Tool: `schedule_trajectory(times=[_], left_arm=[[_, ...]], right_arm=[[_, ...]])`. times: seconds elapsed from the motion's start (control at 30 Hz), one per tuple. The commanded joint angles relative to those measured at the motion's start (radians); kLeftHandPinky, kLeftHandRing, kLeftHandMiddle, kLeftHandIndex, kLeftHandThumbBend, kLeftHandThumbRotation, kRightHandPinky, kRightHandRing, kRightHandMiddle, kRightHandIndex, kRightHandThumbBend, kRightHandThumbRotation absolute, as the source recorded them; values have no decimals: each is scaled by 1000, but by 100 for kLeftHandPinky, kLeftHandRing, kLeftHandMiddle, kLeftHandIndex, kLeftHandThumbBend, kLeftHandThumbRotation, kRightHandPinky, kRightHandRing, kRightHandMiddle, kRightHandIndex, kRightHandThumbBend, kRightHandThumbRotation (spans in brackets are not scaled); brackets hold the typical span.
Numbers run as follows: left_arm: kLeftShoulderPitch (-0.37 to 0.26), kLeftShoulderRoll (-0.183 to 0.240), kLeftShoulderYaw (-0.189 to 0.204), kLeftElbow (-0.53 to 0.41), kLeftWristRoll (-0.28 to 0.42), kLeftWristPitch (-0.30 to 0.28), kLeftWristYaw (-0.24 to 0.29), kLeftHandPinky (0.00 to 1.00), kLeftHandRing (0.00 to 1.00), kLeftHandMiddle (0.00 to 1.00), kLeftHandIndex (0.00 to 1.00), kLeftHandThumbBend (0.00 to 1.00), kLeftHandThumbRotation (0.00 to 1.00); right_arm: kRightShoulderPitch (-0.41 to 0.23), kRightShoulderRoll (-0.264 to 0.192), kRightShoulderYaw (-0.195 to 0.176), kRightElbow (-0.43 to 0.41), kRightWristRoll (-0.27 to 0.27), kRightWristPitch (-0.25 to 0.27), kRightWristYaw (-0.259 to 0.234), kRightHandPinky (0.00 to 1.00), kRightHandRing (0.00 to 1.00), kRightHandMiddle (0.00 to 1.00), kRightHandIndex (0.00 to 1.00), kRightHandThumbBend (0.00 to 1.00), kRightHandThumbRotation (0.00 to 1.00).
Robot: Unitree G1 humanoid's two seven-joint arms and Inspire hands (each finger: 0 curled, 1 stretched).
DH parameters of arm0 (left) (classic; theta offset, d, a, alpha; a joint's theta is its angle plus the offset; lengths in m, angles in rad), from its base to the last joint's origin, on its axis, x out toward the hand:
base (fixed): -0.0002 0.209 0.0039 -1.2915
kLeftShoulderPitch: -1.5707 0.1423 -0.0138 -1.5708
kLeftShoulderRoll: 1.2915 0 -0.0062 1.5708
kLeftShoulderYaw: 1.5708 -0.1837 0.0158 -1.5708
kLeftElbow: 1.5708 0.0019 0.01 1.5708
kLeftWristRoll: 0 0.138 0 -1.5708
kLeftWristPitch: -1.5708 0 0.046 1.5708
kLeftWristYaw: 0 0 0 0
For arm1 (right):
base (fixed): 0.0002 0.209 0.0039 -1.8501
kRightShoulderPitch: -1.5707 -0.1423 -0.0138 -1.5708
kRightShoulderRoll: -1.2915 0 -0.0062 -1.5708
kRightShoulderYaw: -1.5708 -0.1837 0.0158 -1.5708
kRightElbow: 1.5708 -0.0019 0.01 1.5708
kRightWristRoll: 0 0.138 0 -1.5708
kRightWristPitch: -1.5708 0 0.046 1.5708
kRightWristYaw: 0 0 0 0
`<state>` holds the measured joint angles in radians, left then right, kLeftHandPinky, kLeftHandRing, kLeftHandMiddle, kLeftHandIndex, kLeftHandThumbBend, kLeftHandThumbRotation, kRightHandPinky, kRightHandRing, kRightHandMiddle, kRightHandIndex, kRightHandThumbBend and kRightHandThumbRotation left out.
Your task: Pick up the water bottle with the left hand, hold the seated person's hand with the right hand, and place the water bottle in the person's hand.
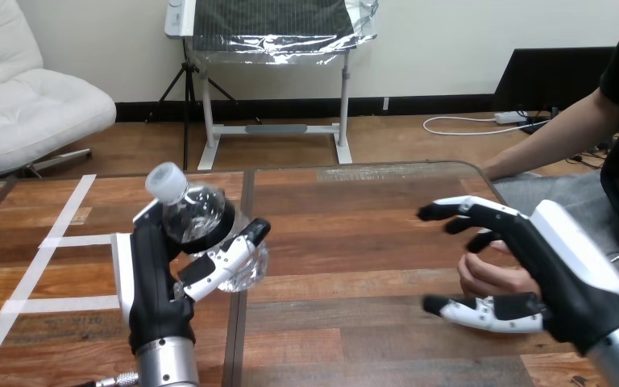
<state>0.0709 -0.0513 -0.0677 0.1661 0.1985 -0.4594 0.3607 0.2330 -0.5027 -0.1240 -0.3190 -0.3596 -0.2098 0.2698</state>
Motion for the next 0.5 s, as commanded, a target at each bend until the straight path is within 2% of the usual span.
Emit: schedule_trajectory(times=[0.0, 0.23, 0.47], left_arm=[[-21, -63, -41, -133, -14, -7, -17, 39, 42, 47, 49, 66, 0], [-3, -60, -58, -156, -41, -17, -42, 39, 43, 47, 50, 64, 0], [16, -58, -76, -182, -39, -15, -47, 39, 43, 47, 50, 63, 0]], right_arm=[[-76, -69, -61, -77, -20, 45, 26, 68, 80, 84, 79, 78, 0], [-80, -100, -83, -90, -37, 92, 45, 70, 81, 85, 80, 81, 0], [-84, -142, -94, -98, -89, 148, 67, 72, 82, 85, 80, 83, 0]])
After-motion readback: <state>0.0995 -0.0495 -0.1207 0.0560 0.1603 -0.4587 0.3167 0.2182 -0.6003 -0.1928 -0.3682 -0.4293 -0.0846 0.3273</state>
